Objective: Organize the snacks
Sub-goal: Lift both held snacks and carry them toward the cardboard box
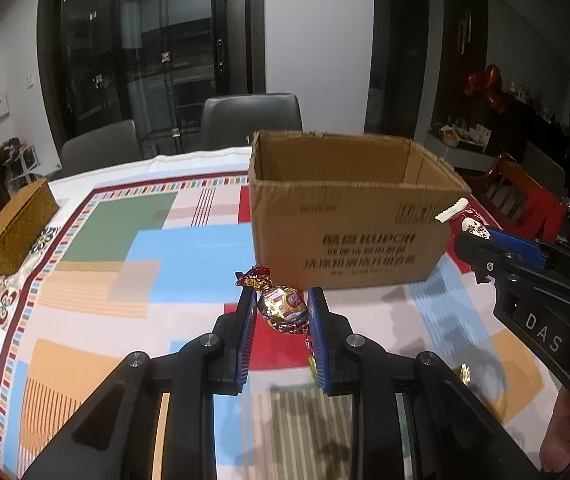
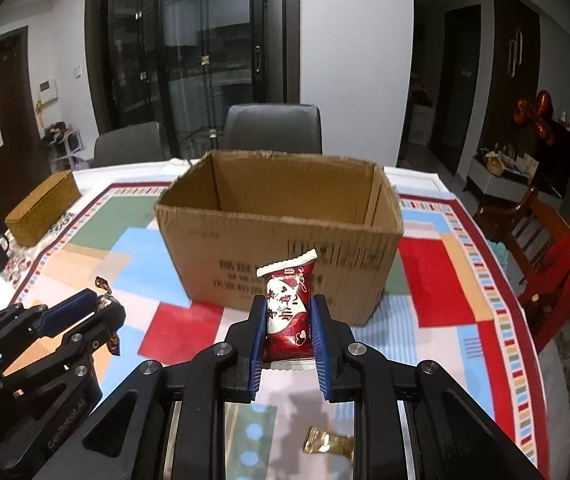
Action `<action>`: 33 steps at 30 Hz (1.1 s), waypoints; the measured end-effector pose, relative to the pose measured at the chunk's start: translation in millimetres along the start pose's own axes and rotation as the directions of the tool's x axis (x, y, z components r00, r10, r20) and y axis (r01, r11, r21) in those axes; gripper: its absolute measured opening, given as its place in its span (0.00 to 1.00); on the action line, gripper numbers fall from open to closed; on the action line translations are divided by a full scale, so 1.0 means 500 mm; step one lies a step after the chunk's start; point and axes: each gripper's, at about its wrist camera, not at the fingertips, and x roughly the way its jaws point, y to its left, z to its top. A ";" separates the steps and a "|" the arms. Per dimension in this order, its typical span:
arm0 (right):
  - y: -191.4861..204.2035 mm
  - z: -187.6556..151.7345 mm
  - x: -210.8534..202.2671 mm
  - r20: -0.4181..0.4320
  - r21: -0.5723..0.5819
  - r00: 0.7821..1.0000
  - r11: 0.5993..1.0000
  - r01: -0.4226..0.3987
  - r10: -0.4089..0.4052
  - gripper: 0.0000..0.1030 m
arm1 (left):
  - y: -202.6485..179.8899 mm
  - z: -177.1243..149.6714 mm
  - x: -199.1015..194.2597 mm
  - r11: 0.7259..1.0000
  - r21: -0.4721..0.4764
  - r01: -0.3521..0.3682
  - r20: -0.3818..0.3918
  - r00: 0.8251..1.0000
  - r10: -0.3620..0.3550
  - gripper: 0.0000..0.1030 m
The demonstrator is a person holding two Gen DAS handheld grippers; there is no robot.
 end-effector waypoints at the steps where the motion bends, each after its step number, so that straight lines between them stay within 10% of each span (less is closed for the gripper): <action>1: -0.001 0.006 -0.001 0.005 0.000 1.000 1.000 0.001 -0.001 0.22 | 0.000 0.009 0.000 1.000 0.000 0.003 0.005 1.000 -0.003 0.25; 33: -0.057 0.176 0.072 0.078 0.012 0.996 0.999 0.030 -0.031 0.22 | -0.022 0.204 0.104 0.998 0.050 0.049 0.087 0.995 -0.053 0.25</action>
